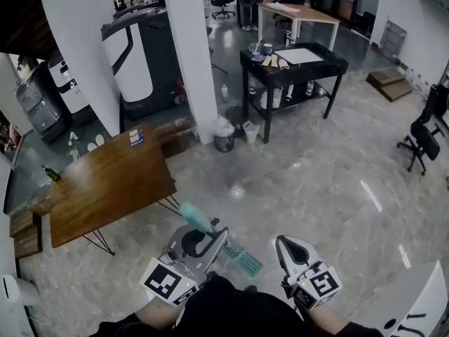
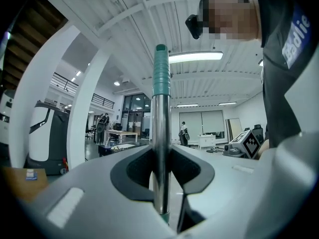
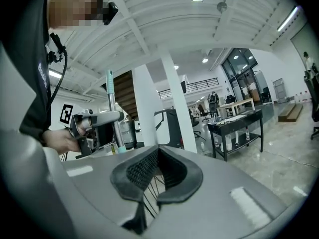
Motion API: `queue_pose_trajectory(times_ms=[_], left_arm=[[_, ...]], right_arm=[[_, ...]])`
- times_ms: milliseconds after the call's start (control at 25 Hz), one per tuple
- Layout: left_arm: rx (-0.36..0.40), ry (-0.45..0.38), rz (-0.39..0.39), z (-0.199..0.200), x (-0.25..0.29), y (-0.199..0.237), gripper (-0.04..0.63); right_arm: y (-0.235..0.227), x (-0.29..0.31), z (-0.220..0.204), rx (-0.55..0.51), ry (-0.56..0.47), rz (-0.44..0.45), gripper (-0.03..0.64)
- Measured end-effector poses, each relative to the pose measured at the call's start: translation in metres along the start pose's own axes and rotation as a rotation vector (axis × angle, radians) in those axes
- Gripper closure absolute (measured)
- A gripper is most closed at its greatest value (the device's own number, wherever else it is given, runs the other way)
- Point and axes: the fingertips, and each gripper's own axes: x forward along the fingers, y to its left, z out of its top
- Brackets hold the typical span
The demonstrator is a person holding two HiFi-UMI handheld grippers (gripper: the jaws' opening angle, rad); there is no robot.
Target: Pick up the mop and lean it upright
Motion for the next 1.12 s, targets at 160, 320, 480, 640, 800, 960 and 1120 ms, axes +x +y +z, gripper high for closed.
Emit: queue_pose_trajectory(times_ms=[160,320,480,640,800,960,1120], left_arm=[[-0.003,-0.033,-0.027,0.001,0.050,0.027,0.486],[-0.017,-0.040,-0.067,-0.008,0.093,0.066,0.486],[-0.041,-0.031,-0.125,-0.021,0.135,0.114,0.488],[-0.039,-0.003,-0.196,-0.033,0.170,0.159,0.488],[-0.040,0.026,-0.244,-0.041,0.197,0.193,0.488],[-0.044,0.031,-0.225,-0.041,0.216,0.233,0.488],[-0.043,0.045,-0.161,-0.044,0.237,0.275,0.488]], right_arm=[[-0.050,0.031,0.011,-0.012,0.008,-0.044,0.612],[-0.079,0.081,0.028,-0.037,-0.003,-0.054,0.612],[-0.104,0.148,0.040,-0.046,0.022,-0.063,0.612],[-0.125,0.218,0.062,-0.072,0.019,-0.080,0.612],[-0.142,0.273,0.077,-0.074,0.010,-0.077,0.612],[-0.158,0.314,0.085,-0.060,0.011,-0.058,0.612],[-0.175,0.351,0.093,-0.052,0.017,-0.006,0.612]])
